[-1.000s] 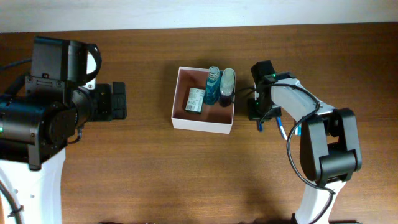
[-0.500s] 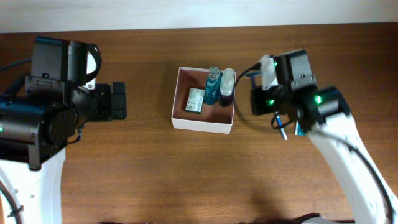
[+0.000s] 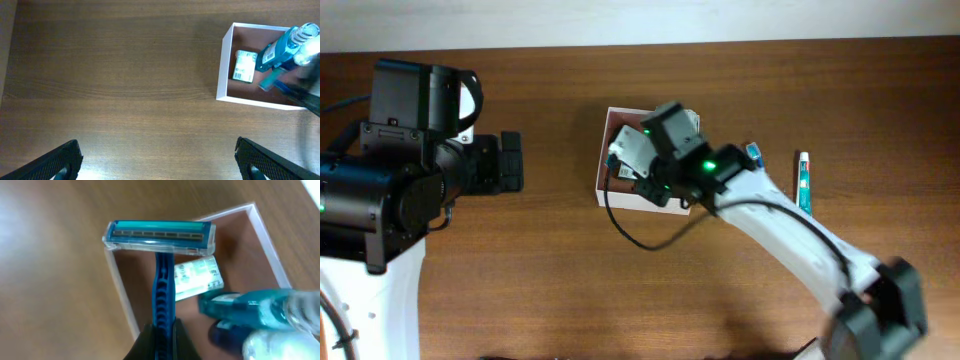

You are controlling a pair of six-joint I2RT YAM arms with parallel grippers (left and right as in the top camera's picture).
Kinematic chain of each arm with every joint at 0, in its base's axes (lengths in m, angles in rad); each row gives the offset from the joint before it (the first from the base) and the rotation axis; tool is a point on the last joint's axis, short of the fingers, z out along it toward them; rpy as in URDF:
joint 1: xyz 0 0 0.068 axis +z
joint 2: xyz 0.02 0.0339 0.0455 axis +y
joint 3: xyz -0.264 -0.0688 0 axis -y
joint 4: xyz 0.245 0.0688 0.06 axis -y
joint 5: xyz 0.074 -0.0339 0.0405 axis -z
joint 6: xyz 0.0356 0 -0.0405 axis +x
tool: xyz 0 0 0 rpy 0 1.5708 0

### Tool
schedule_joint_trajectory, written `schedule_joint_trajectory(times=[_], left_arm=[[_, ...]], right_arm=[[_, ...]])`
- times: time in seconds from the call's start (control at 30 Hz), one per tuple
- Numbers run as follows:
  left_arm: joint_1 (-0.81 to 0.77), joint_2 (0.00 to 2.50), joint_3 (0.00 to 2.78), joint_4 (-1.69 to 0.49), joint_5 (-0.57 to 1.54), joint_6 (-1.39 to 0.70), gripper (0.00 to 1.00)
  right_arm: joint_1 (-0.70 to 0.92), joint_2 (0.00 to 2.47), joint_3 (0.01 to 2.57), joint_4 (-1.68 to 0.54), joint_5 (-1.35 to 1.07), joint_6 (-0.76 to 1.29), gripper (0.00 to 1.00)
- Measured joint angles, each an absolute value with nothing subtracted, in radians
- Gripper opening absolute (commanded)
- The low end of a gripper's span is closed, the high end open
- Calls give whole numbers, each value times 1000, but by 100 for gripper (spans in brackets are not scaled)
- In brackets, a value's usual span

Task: Pack container
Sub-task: 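Carry the razor with the right gripper into the box and release, then grasp the blue toothbrush with the right gripper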

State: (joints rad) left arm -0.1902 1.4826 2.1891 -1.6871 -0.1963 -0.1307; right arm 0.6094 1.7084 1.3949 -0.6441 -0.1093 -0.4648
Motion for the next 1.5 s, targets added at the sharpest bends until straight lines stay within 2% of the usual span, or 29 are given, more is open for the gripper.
schedule_joint_trajectory(times=[0.03, 0.07, 0.1, 0.23, 0.33, 0.57, 0.77, 0.8, 0.9, 1.03, 1.37, 1.5], left_arm=[[-190, 1483, 2189, -1687, -196, -131, 99], [-190, 1483, 2189, -1687, -196, -131, 99], [-190, 1483, 2189, -1687, -196, -131, 99], [-190, 1483, 2189, -1687, -196, -131, 99], [-190, 1483, 2189, -1687, -196, -131, 99], [-190, 1483, 2189, -1687, -196, -131, 100], [-190, 1483, 2189, -1687, -196, -131, 99], [-190, 1483, 2189, -1687, -196, -131, 99], [-190, 1483, 2189, -1687, -196, -131, 99], [-190, 1483, 2189, -1687, -196, -131, 99], [-190, 1483, 2189, -1687, -196, -131, 99], [-190, 1483, 2189, -1687, -196, -131, 99]], right_arm=[[609, 1740, 1395, -628, -93, -478, 5], [609, 1763, 1394, -617, -78, -485, 36], [609, 1785, 1393, -604, -62, -490, 55], [609, 1805, 1393, -596, -21, -506, 49], [609, 1790, 1413, -677, -9, -464, 38], [584, 1638, 1555, -976, 10, -233, 37], [395, 1519, 1588, -1112, 47, -1, 39], [352, 1522, 1583, -1111, 52, 30, 46], [241, 1548, 1536, -1078, 63, 100, 57], [137, 1621, 1430, -977, 59, 139, 61], [44, 1890, 1327, -850, 34, 157, 61], [43, 1956, 1327, -806, 31, 157, 43]])
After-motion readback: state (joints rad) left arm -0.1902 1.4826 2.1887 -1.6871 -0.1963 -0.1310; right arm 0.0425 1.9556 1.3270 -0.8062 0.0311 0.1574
